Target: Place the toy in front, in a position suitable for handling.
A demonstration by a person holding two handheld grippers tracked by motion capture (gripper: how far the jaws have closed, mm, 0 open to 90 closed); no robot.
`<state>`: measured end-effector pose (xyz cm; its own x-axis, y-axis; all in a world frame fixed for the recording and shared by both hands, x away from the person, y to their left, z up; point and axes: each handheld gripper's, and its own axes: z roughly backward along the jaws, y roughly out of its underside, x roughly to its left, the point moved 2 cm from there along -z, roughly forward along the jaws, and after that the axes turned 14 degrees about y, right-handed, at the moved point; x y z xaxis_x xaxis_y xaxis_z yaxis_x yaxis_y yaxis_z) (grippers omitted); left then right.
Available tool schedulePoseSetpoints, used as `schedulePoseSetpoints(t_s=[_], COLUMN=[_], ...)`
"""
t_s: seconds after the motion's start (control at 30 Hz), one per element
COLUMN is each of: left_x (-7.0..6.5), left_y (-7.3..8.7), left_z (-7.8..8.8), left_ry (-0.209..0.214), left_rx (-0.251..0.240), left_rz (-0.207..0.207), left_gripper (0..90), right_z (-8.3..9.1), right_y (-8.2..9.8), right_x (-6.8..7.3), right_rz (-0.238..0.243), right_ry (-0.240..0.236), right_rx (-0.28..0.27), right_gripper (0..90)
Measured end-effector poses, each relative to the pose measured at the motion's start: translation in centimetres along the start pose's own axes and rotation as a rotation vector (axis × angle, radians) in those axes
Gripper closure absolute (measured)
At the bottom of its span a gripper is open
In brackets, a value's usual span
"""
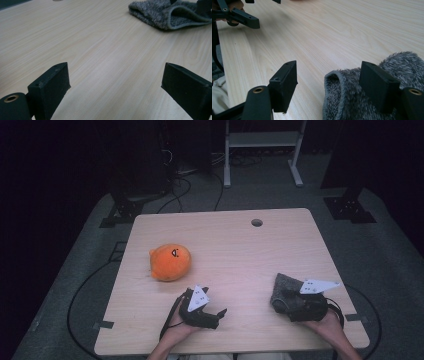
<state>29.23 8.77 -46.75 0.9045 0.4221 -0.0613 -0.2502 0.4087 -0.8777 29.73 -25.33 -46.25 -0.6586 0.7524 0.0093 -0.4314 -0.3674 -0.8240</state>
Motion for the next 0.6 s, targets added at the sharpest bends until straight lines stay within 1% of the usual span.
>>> schedulePoseSetpoints(t_s=[0.07,0.13,0.17,0.2,0.23,0.27,0.3,0.33,0.37,0.47,0.5,0.57,0.6], left_x=[0.0,0.2,0.3,0.5,0.5,0.6,0.8,1.3,1.3,2.2,2.7,3.0,3.4], left_y=[-0.2,-0.5,-0.6,-0.8,-0.8,-0.9,-1.0,-1.2,-1.2,-1.6,-1.8,-2.0,-2.2], left_z=[0.2,0.7,0.9,1.5,1.5,1.7,2.0,2.6,2.6,3.6,4.3,4.6,5.0], left_ry=[-0.006,0.0,-0.005,-0.004,-0.004,-0.003,-0.009,-0.016,-0.016,-0.033,-0.046,-0.054,-0.069], left_rx=[-0.002,-0.021,-0.026,-0.041,-0.041,-0.053,-0.053,-0.063,-0.063,-0.082,-0.098,-0.099,-0.089], left_rz=[-0.007,-0.003,-0.01,-0.015,-0.015,-0.018,-0.027,-0.024,-0.024,-0.022,-0.024,-0.026,-0.035], left_gripper=[7.2,7.2,7.2,7.1,7.1,7.1,7.1,7.1,7.0,6.4,5.9,5.9,5.7], right_z=[0.0,-0.1,-0.1,-0.1,-0.1,-0.1,-0.1,-0.2,-0.2,-0.3,-0.3,-0.3,-0.4], right_y=[0.0,-0.1,-0.1,-0.2,-0.2,-0.2,-0.2,-0.2,-0.2,-0.2,-0.3,-0.3,-0.3], right_x=[0.0,0.0,0.0,0.0,0.0,0.0,0.0,0.1,0.1,0.1,0.1,0.1,0.1], right_rz=[0.003,0.005,0.005,0.005,0.005,0.005,0.004,0.003,0.003,0.003,0.005,0.004,0.001], right_ry=[-0.002,-0.004,-0.005,-0.001,-0.002,-0.002,-0.005,-0.007,-0.007,-0.006,-0.005,-0.005,-0.001], right_rx=[0.0,0.001,0.003,0.0,-0.003,-0.003,-0.005,-0.003,-0.003,0.003,0.006,0.003,0.005], right_gripper=[29.3,29.3,29.3,29.5,29.5,29.5,29.5,29.5,29.5,29.5,29.5,29.4,29.5])
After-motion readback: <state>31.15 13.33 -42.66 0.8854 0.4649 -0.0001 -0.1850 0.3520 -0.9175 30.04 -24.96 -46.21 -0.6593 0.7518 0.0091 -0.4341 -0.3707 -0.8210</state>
